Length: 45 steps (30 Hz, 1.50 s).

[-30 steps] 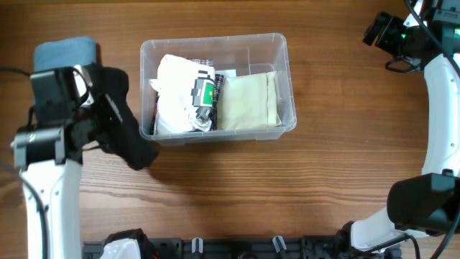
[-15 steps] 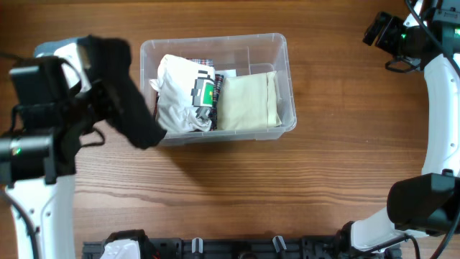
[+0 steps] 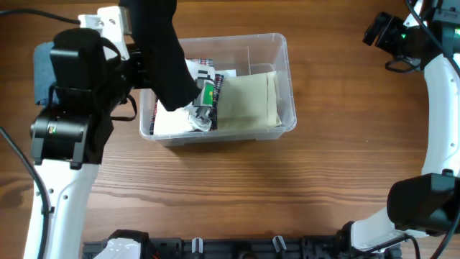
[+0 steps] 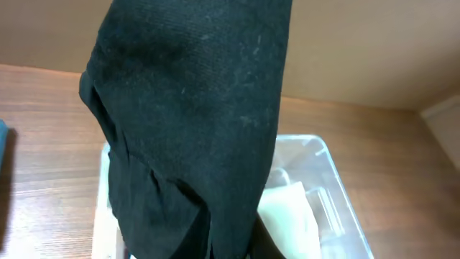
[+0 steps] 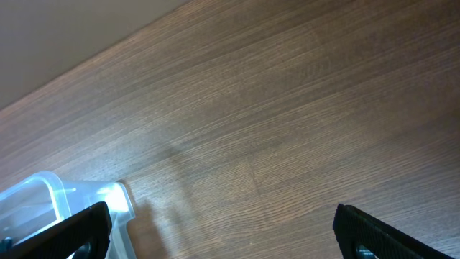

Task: Pack container
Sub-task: 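Lift the black cloth and carry it right over the container, then lower the black cloth into the container's right side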

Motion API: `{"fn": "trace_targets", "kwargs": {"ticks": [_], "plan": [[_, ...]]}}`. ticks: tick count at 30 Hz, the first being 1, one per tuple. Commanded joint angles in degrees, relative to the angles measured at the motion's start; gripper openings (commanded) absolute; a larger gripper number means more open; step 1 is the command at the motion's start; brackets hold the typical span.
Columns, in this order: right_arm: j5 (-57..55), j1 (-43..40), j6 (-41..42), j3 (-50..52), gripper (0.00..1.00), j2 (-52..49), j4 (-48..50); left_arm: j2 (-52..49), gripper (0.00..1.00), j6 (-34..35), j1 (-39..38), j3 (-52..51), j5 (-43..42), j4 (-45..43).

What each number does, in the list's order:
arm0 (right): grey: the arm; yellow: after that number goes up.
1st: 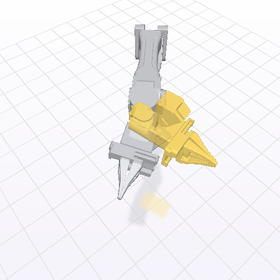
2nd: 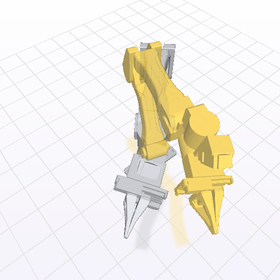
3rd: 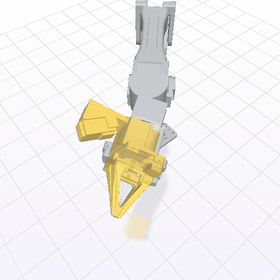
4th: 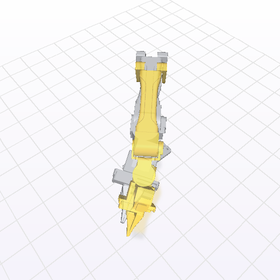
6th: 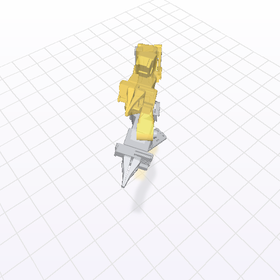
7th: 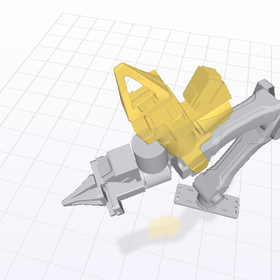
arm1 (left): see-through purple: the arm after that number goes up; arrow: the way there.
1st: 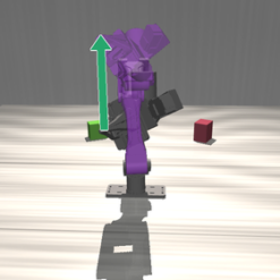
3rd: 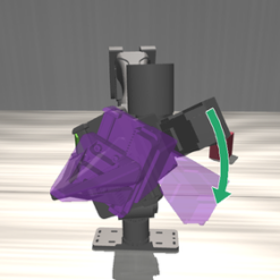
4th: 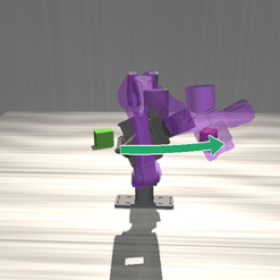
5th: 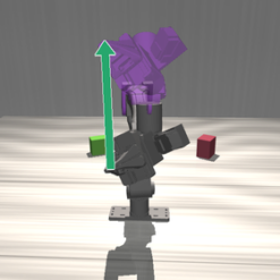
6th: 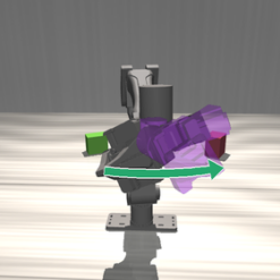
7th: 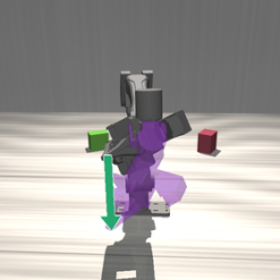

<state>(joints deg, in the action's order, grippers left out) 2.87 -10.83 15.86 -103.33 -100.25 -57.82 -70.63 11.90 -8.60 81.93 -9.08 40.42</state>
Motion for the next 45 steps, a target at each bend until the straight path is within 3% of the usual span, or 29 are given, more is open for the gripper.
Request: {"fn": "trace_targets", "kwargs": {"ticks": [1, 8, 15, 23, 26, 30, 36, 39, 45], "plan": [[-0.8, 0.1, 0.7, -0.2, 1.00, 0.0, 0.1, -1.6, 0.04, -2.5, -5.9, 1.5, -1.4, -0.9], [-0.8, 0.1, 0.7, -0.2, 1.00, 0.0, 0.1, -4.0, 0.04, -0.9, -16.0, 1.5, 6.9, -1.2], [-0.8, 0.1, 0.7, -0.2, 1.00, 0.0, 0.1, -7.2, 0.04, -0.5, -23.1, 1.5, 26.8, 2.0], [-0.8, 0.1, 0.7, -0.2, 1.00, 0.0, 0.1, -12.8, 0.04, -0.5, -28.7, 1.5, 22.3, -8.3], [-0.8, 0.1, 0.7, -0.2, 1.00, 0.0, 0.1, -13.6, 0.04, -0.2, -30.3, 1.5, 14.0, -15.4], [-0.8, 0.1, 0.7, -0.2, 1.00, 0.0, 0.1, -13.6, 0.04, 6.3, -28.9, 1.5, 1.4, -22.2], [-0.8, 0.1, 0.7, -0.2, 1.00, 0.0, 0.1, -13.6, 0.04, 15.9, -21.8, 1.5, -17.9, -22.4], [-0.8, 0.1, 0.7, -0.2, 1.00, 0.0, 0.1, -13.6, 0.04, 20.4, -15.9, 1.4, -32.0, -22.4], [-0.8, 0.1, 0.7, -0.2, 1.00, 0.0, 0.1, -13.7, 0.04, 20.3, -12.1, 1.4, -41.6, -24.4]]}}
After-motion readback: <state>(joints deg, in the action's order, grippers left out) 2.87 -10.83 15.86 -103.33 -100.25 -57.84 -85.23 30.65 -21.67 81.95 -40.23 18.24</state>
